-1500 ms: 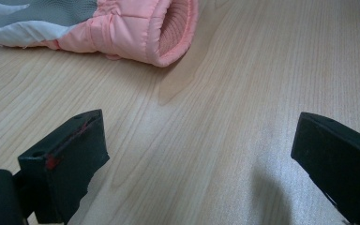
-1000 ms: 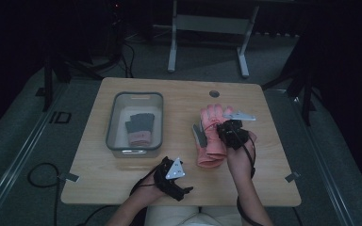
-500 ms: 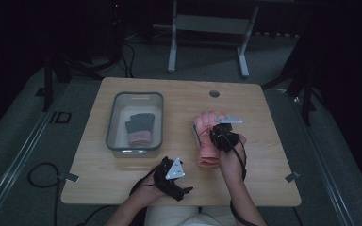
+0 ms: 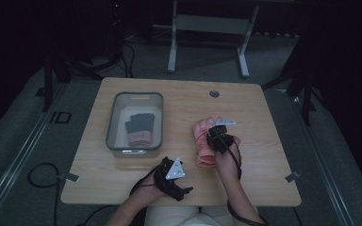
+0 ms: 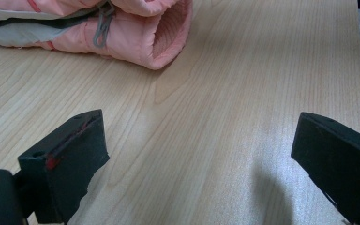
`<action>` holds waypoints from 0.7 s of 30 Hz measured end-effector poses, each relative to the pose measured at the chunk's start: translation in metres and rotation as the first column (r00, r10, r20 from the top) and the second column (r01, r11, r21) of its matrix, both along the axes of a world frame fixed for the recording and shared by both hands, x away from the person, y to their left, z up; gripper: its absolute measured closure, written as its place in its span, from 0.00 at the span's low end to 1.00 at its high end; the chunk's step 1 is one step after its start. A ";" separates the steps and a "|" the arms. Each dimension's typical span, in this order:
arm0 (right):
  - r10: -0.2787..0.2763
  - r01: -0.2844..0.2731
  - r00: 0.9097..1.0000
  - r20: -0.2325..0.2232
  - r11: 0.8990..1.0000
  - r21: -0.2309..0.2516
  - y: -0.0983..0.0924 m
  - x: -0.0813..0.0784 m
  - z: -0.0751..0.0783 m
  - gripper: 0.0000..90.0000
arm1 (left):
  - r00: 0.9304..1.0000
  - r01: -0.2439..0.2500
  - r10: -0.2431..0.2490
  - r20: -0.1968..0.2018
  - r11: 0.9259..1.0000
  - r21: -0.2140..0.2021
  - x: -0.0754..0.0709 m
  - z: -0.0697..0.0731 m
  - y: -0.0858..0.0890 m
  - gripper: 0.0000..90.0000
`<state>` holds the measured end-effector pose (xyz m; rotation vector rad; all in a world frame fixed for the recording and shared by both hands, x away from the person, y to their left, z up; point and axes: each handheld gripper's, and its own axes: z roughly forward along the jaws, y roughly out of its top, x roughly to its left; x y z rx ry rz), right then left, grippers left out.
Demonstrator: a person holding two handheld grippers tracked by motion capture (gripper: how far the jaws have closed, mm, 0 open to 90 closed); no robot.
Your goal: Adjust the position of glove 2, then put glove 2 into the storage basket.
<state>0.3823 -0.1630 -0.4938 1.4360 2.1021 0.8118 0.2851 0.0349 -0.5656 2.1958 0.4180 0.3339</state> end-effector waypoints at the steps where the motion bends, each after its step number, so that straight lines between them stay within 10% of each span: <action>1: 0.003 -0.003 1.000 -0.001 1.000 0.008 -0.001 0.000 0.001 0.91 | 1.000 0.000 0.000 -0.001 1.000 0.000 0.000 0.000 0.000 0.03; 21: 0.090 -0.096 0.993 0.081 0.993 0.070 -0.037 -0.019 0.034 0.66 | 1.000 -0.025 0.025 0.001 0.999 -0.044 0.001 0.014 0.001 0.04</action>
